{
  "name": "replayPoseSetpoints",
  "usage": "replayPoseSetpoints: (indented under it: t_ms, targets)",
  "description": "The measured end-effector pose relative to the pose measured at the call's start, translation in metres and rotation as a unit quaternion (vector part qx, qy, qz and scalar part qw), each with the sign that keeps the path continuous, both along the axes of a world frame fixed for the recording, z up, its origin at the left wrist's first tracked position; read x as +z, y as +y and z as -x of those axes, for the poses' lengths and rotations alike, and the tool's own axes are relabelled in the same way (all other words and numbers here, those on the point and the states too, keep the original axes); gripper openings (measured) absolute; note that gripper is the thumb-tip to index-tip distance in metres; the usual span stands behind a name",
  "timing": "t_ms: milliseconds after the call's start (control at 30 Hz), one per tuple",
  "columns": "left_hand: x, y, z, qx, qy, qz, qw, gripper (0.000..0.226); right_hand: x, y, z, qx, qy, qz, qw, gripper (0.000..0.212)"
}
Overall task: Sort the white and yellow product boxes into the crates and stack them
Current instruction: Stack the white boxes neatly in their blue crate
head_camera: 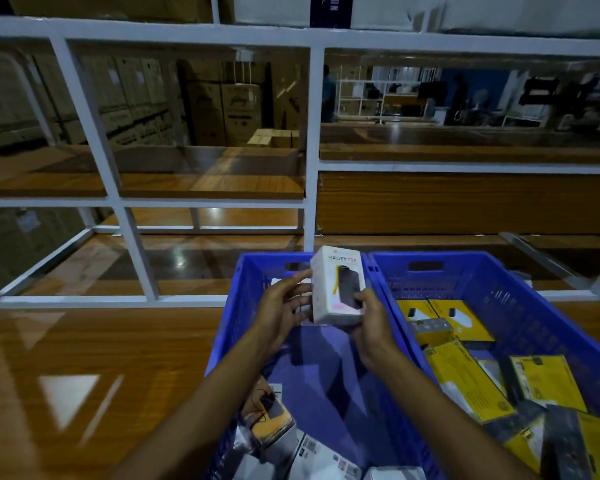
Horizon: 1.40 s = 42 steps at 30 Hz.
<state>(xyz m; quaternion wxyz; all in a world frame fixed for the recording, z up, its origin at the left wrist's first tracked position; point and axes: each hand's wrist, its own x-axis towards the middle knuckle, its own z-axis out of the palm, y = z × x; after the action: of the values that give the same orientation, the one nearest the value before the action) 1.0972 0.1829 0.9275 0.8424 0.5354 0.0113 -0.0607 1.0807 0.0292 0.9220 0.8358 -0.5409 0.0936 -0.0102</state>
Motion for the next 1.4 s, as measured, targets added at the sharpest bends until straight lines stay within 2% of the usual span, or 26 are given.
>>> replayPoseSetpoints:
  t_ms: [33, 100, 200, 300, 367, 500, 600, 633, 733, 800, 900, 1067, 1200, 1333, 1400]
  targets:
    - [0.001, 0.001, 0.0, 0.001, -0.007, 0.011, 1.0, 0.042, 0.001, -0.003, -0.001, 0.035, 0.033, -0.06, 0.997, 0.027]
    - [0.002, 0.002, 0.001, 0.001, -0.015, 0.021, 1.0, 0.044, 0.004, -0.009, -0.002, 0.108, 0.081, -0.113, 0.984, 0.04]
    - [0.004, 0.001, 0.002, -0.002, 0.007, 0.01, 1.0, 0.053, 0.002, -0.011, -0.005, 0.162, 0.128, -0.102, 0.973, 0.05]
    - [0.001, 0.001, -0.001, -0.012, 0.027, -0.001, 1.0, 0.073, -0.001, -0.013, -0.008, 0.176, 0.148, -0.103, 0.968, 0.053]
    - [0.0, 0.002, -0.002, -0.01, 0.032, -0.004, 0.999, 0.07, -0.002, -0.013, -0.01, 0.178, 0.152, -0.097, 0.967, 0.054]
    - [-0.003, 0.004, -0.004, 0.002, 0.042, -0.025, 0.999, 0.038, -0.005, -0.011, -0.008, 0.147, 0.138, 0.006, 0.98, 0.048]
    - [-0.006, 0.003, -0.006, 0.02, 0.065, -0.043, 0.997, 0.022, -0.005, -0.009, -0.007, 0.097, 0.075, 0.151, 0.981, 0.02]
    - [-0.006, 0.003, -0.006, 0.026, 0.07, -0.046, 0.996, 0.021, -0.006, -0.009, -0.007, 0.086, 0.038, 0.195, 0.976, 0.022]
    - [-0.009, 0.006, -0.007, 0.033, 0.05, -0.072, 0.996, 0.023, -0.009, -0.008, -0.006, 0.073, -0.055, 0.326, 0.941, 0.057]
    - [-0.009, 0.007, -0.006, 0.038, 0.036, -0.068, 0.996, 0.027, -0.012, -0.008, -0.003, 0.057, -0.097, 0.399, 0.91, 0.07]
    - [-0.008, 0.006, -0.006, 0.049, 0.025, -0.059, 0.997, 0.022, -0.015, -0.011, -0.003, 0.007, -0.147, 0.478, 0.866, 0.062]
    - [-0.007, 0.005, -0.007, 0.051, -0.001, -0.084, 0.995, 0.02, -0.015, -0.012, -0.005, 0.0, -0.166, 0.493, 0.854, 0.062]
    - [-0.009, 0.003, -0.005, 0.066, 0.064, -0.117, 0.989, 0.02, -0.022, -0.013, -0.011, 0.08, -0.102, 0.502, 0.855, 0.072]
    - [-0.017, 0.001, -0.007, 0.041, 0.104, -0.185, 0.976, 0.026, -0.023, -0.015, -0.009, 0.137, -0.064, 0.533, 0.833, 0.059]
    - [-0.022, -0.001, -0.009, 0.03, 0.12, -0.212, 0.969, 0.028, -0.021, -0.015, -0.007, 0.143, -0.063, 0.54, 0.827, 0.078]
